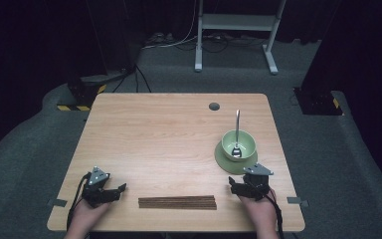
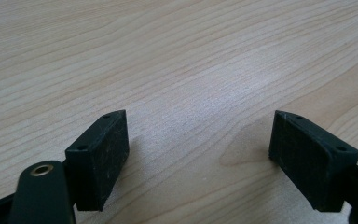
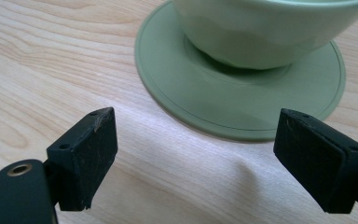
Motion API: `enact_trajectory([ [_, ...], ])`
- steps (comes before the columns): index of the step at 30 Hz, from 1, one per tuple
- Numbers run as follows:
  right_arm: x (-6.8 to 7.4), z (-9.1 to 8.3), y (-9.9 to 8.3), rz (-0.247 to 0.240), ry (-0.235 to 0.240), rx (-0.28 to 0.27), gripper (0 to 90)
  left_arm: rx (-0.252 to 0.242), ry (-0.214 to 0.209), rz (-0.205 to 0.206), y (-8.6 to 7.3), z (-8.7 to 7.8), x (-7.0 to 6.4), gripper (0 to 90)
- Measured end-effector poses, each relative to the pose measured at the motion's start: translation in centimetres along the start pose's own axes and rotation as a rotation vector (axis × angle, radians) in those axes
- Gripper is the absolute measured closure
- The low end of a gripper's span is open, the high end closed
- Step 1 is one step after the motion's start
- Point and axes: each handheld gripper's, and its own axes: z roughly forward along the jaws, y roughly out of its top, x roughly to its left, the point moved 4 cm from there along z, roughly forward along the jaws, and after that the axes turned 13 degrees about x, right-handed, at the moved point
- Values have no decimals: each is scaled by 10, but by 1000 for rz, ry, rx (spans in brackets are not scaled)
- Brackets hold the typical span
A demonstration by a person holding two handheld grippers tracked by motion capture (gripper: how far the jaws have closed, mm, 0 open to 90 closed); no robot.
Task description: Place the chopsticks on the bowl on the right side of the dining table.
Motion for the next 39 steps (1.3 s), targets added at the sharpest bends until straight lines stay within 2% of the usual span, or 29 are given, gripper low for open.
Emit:
enact_trajectory([
  [8,12,3,-2,-36,13,8,144,0,3,2,0,0,0,199],
  [16,21,4,2,-67,30,-12,159,0,0,4,0,0,0,200],
  [19,26,4,3,-78,46,-15,188,0,0,5,0,0,0,199],
  [21,30,3,4,-77,82,-1,222,-1,-1,6,0,0,0,200],
  [23,33,2,5,-79,91,-10,223,-1,-1,6,0,0,0,200],
  [31,49,2,7,-128,105,-27,220,0,-2,4,-1,0,-1,201],
  [39,59,3,10,-145,131,-33,213,0,-4,4,-1,0,-1,201],
])
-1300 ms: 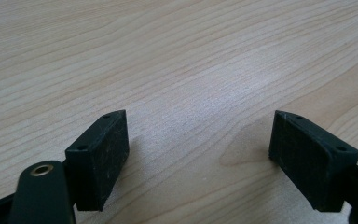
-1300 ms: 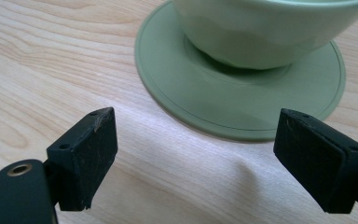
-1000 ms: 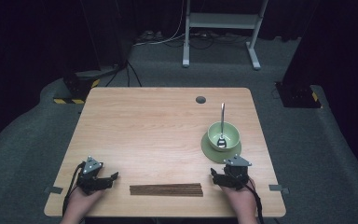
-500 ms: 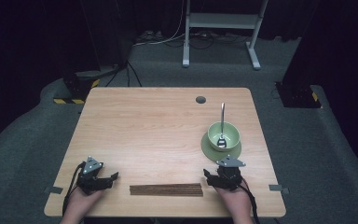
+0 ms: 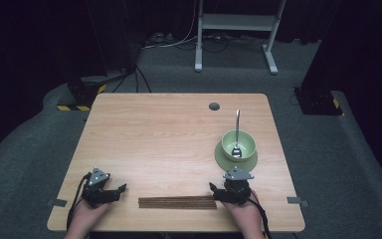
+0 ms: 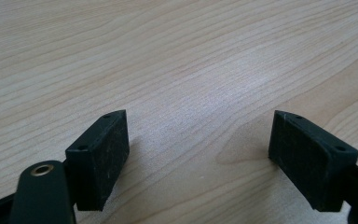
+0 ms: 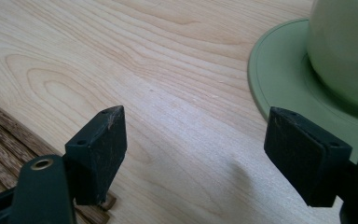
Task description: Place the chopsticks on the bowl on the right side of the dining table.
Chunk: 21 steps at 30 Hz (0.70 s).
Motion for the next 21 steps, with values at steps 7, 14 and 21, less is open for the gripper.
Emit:
enact_trajectory([
  [7,6,2,3,1,28,-6,213,0,0,0,0,0,0,202],
  [14,14,5,3,-19,49,1,224,-2,1,1,0,0,0,202],
  [21,23,5,3,-49,63,9,224,-1,1,2,0,0,0,203],
])
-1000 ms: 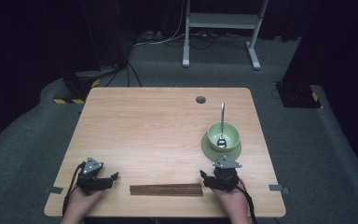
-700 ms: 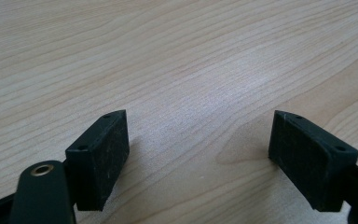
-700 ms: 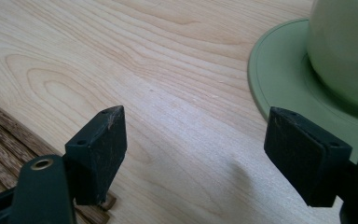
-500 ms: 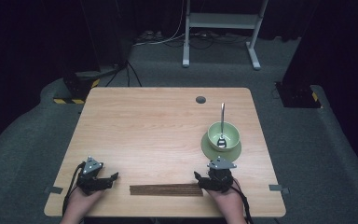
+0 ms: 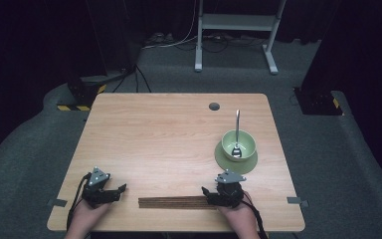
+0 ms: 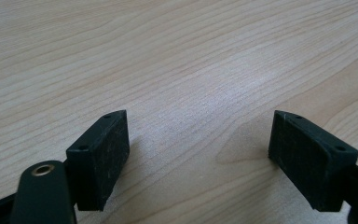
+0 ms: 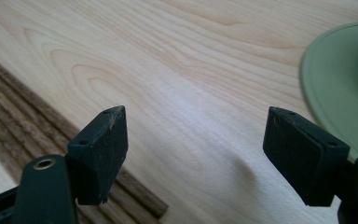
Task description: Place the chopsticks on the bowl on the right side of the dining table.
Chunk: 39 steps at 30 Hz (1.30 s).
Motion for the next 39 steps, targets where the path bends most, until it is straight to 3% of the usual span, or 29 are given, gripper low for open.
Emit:
enact_trajectory([
  [8,14,4,1,-41,36,22,284,0,-1,2,0,0,0,202],
  [21,27,7,0,-90,117,41,475,0,-1,1,0,0,0,202],
  [29,29,7,0,-109,122,50,519,1,-3,1,0,0,0,203],
  [39,27,7,-1,-98,109,58,530,0,-2,2,0,0,0,205],
])
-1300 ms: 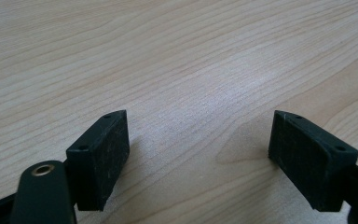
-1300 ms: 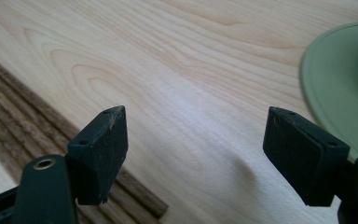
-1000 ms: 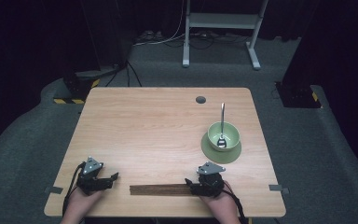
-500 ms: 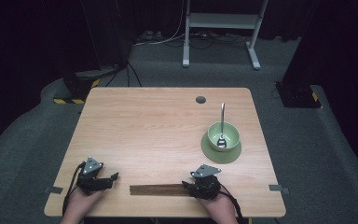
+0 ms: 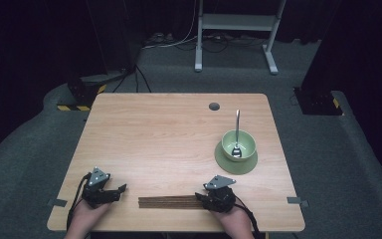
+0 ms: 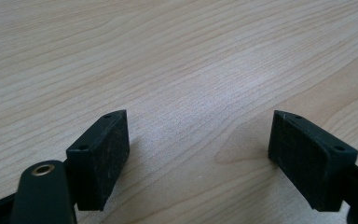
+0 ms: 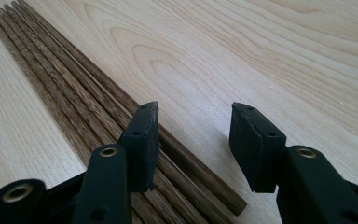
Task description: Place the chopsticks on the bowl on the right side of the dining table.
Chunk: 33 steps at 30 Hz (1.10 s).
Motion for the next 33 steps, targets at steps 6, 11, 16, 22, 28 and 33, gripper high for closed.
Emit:
enact_trajectory([
  [6,-3,0,-1,5,-15,3,533,0,0,0,0,0,0,205],
  [11,-5,0,-2,3,-32,7,550,0,-1,0,0,0,0,205],
  [16,-5,0,-3,-3,-34,6,591,0,-1,1,0,0,0,206],
  [22,-6,0,-3,-8,-37,6,661,-1,0,1,0,0,0,207],
  [28,-10,-1,-4,14,-54,6,700,-1,0,1,0,0,0,207],
  [33,-16,-2,-6,45,-68,4,745,-1,0,1,0,0,0,208],
])
